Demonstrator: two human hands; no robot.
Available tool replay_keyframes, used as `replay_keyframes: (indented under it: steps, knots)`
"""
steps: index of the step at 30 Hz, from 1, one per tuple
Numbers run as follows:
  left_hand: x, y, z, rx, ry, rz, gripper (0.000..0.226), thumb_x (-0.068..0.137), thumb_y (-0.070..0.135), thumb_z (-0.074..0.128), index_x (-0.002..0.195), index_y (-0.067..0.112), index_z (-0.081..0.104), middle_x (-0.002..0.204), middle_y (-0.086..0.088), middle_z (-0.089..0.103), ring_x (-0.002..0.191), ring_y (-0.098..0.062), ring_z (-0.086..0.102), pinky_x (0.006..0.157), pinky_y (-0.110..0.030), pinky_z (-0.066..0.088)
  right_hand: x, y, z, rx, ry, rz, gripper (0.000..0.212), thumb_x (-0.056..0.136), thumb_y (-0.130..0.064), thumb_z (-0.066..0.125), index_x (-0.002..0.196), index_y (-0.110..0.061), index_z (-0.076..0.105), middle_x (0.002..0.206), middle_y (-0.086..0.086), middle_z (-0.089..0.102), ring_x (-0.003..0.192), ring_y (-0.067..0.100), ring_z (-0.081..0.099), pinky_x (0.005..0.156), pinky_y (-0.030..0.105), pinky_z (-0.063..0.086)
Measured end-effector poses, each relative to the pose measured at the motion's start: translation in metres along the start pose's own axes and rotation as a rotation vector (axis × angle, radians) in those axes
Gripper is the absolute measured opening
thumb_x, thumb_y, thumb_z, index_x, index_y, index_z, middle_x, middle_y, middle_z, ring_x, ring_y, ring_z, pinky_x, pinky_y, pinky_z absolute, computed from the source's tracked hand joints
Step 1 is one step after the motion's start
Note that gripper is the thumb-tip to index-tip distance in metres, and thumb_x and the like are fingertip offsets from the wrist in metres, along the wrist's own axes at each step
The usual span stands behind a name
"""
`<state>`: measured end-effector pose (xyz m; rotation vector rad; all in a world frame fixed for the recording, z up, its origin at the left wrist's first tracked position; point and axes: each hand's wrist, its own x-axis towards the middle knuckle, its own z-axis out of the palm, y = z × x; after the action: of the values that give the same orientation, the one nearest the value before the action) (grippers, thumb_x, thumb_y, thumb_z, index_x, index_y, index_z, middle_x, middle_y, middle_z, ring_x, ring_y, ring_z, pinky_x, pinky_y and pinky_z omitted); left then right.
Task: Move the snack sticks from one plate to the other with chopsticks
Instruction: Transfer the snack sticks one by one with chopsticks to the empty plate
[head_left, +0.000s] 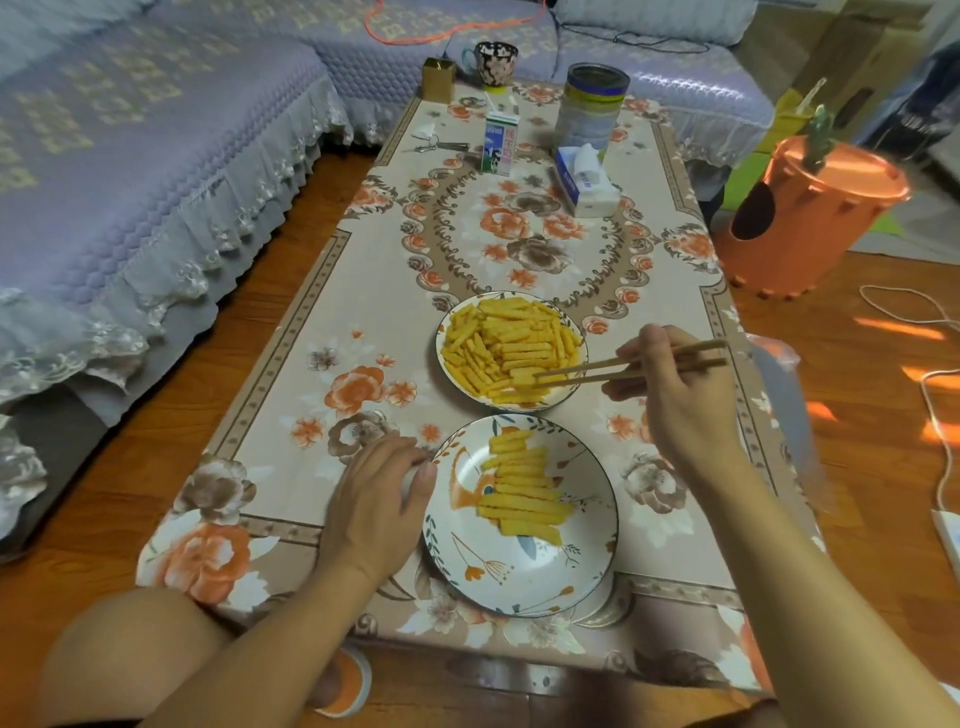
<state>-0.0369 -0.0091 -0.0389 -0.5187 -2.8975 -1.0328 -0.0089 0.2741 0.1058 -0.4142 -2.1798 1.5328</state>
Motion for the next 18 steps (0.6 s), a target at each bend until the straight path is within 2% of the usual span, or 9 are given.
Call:
replay_keyframes:
  steps: [5, 8, 12, 15, 18]
  knots:
    - [0.000, 0.002, -0.002, -0.069, 0.009, -0.005, 0.057, 0.100, 0.053, 0.026, 0.117, 0.020, 0.069, 0.125, 0.003, 0.066, 0.129, -0.020, 0.052, 0.106, -0.042, 0.044, -0.044, -0.031, -0.033, 0.093, -0.115, 0.204, 0.045, 0.108, -0.027, 0.044, 0.081, 0.003, 0.065, 0.062, 0.024, 0.064, 0.050, 0.031, 0.067, 0.048, 0.032, 0.059]
    - [0.000, 0.001, -0.002, -0.101, 0.006, -0.019, 0.059, 0.099, 0.054, 0.024, 0.118, 0.020, 0.069, 0.127, 0.003, 0.066, 0.133, -0.020, 0.050, 0.107, -0.042, 0.043, -0.085, -0.023, -0.037, 0.051, -0.172, 0.287, 0.045, 0.105, -0.029, 0.048, 0.083, 0.007, 0.065, 0.062, 0.023, 0.066, 0.050, 0.037, 0.068, 0.047, 0.039, 0.058]
    - [-0.001, 0.001, -0.002, -0.113, 0.003, -0.011, 0.061, 0.098, 0.053, 0.024, 0.118, 0.019, 0.070, 0.127, 0.001, 0.067, 0.134, -0.021, 0.049, 0.106, -0.039, 0.041, -0.112, -0.011, -0.034, 0.040, -0.128, 0.262, 0.040, 0.095, -0.033, 0.055, 0.081, 0.003, 0.067, 0.062, 0.019, 0.067, 0.051, 0.031, 0.070, 0.048, 0.033, 0.057]
    - [-0.003, -0.001, -0.002, -0.132, 0.003, -0.008, 0.062, 0.099, 0.054, 0.023, 0.119, 0.019, 0.070, 0.129, 0.001, 0.066, 0.136, -0.021, 0.048, 0.106, -0.038, 0.041, -0.115, -0.018, -0.040, 0.091, -0.052, 0.223, 0.034, 0.097, -0.024, 0.057, 0.083, 0.006, 0.068, 0.066, 0.023, 0.066, 0.050, 0.032, 0.070, 0.048, 0.031, 0.058]
    - [-0.003, 0.001, -0.003, -0.130, 0.007, -0.008, 0.063, 0.099, 0.055, 0.022, 0.119, 0.019, 0.070, 0.128, 0.000, 0.067, 0.134, -0.022, 0.050, 0.104, -0.039, 0.043, -0.117, -0.024, -0.044, 0.119, -0.033, 0.213, 0.042, 0.091, -0.031, 0.056, 0.082, 0.008, 0.067, 0.068, 0.024, 0.065, 0.050, 0.034, 0.069, 0.047, 0.032, 0.057]
